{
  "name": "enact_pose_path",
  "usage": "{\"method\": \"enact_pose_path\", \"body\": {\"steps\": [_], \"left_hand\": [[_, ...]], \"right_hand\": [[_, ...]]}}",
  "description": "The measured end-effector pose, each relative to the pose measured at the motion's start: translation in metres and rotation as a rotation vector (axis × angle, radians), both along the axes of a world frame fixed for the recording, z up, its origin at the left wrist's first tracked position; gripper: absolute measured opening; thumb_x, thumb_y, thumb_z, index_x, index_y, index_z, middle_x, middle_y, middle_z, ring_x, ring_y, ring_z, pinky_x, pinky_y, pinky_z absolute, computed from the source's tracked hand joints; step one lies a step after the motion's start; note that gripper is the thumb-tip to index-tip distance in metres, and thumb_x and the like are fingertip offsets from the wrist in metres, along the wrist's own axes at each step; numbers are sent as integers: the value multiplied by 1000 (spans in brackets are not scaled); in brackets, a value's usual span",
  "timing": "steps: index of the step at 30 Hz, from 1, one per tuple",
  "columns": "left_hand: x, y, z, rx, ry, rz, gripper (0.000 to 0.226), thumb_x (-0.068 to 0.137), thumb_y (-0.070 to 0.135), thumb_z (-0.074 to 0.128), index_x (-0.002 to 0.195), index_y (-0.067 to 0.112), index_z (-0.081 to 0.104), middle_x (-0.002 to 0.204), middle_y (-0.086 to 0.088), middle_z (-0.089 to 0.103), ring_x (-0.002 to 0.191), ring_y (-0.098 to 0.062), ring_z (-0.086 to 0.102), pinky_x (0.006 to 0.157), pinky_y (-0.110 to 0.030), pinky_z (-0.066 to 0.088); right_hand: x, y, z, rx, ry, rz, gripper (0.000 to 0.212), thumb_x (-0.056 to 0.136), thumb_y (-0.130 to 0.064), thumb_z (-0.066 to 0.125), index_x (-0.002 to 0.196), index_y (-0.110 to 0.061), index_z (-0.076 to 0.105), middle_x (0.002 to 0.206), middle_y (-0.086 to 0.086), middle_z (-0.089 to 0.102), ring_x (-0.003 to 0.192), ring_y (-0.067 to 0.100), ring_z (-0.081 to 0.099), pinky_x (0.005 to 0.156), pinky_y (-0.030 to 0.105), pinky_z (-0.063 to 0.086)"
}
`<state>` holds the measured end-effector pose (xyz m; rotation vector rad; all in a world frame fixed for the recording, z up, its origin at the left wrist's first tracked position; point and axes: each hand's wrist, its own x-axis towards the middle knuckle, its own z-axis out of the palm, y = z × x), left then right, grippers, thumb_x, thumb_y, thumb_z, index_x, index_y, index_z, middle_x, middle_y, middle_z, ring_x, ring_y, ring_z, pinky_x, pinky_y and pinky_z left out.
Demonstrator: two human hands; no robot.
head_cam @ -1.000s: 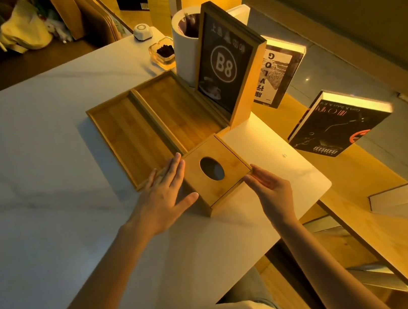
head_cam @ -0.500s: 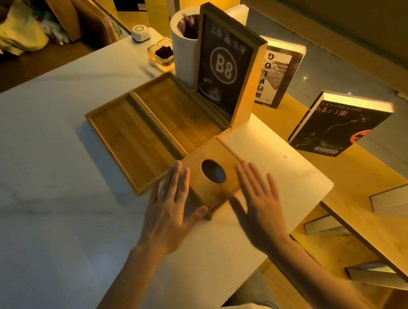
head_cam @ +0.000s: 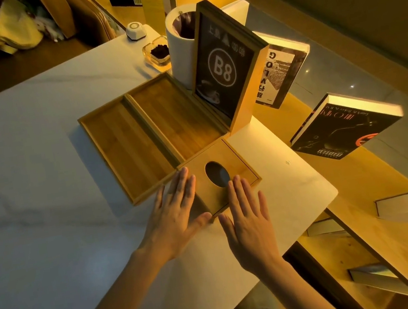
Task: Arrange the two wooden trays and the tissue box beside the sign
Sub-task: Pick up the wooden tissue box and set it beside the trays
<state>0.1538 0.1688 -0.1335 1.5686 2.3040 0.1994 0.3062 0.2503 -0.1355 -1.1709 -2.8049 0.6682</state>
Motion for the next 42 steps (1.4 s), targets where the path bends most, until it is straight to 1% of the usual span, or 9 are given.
{"method": "enact_pose_path", "body": {"steps": [6, 10, 13, 16, 18, 27, 32, 35, 42], "left_hand": [[-7, 23, 0, -17, 46, -86, 79, 78, 69, 6, 131, 26, -34, 145, 1, -37, 137, -16, -28, 112, -35, -11], [-8, 42, 0, -2, 59, -142, 79, 85, 60, 19, 129, 26, -36, 143, -1, -38, 136, -19, -29, 113, -35, -8], [-5, 57, 0, 10, 54, -149, 81, 86, 56, 26, 126, 26, -38, 141, 0, -39, 132, -18, -33, 112, -33, -8], [-1, 69, 0, 29, 37, -134, 79, 86, 57, 26, 128, 26, -34, 139, 2, -40, 129, -15, -35, 109, -31, -11], [1, 76, 0, 33, 41, -132, 78, 86, 57, 25, 129, 25, -32, 141, 0, -37, 133, -17, -29, 109, -31, -10], [9, 109, 3, 42, 67, -131, 76, 87, 56, 26, 128, 22, -29, 142, -2, -32, 136, -19, -23, 108, -34, -8], [13, 124, 5, 28, 62, -111, 78, 87, 56, 26, 135, 19, -22, 149, -5, -24, 140, -22, -16, 113, -37, -2], [13, 134, 5, 22, 58, -107, 77, 87, 56, 26, 139, 18, -16, 154, -6, -18, 141, -21, -15, 113, -38, -1], [17, 144, -1, 50, 50, -80, 76, 87, 57, 26, 140, 19, -13, 155, -7, -14, 141, -22, -13, 113, -40, 1]], "right_hand": [[2, 23, 2, 17, -13, 1, 58, 84, -60, -7, 132, -34, -25, 146, -10, -25, 136, 12, -26, 110, 33, -17], [7, 41, 3, 27, -16, -12, 58, 82, -61, -9, 132, -35, -25, 145, -12, -26, 136, 11, -25, 110, 31, -17], [9, 52, 4, 41, -8, -23, 60, 82, -60, -8, 135, -32, -20, 147, -9, -21, 136, 11, -24, 111, 32, -15], [10, 61, 3, 60, 3, -33, 60, 85, -58, -6, 137, -29, -14, 149, -7, -15, 138, 13, -19, 113, 33, -10], [11, 66, 2, 73, 9, -45, 60, 85, -57, -6, 137, -28, -12, 149, -7, -14, 138, 13, -18, 113, 34, -9], [16, 100, 1, 93, -7, -56, 58, 85, -55, -2, 136, -29, -13, 149, -7, -11, 138, 12, -18, 114, 36, -8], [18, 117, 4, 97, -23, -37, 59, 84, -56, -3, 135, -30, -13, 148, -9, -11, 137, 10, -18, 111, 32, -14], [18, 127, 5, 108, -26, -27, 58, 84, -56, -4, 135, -30, -12, 147, -9, -11, 137, 11, -17, 111, 32, -14], [21, 141, 6, 99, 1, -20, 55, 85, -55, 0, 134, -33, -11, 145, -12, -12, 135, 7, -19, 112, 33, -13]]}}
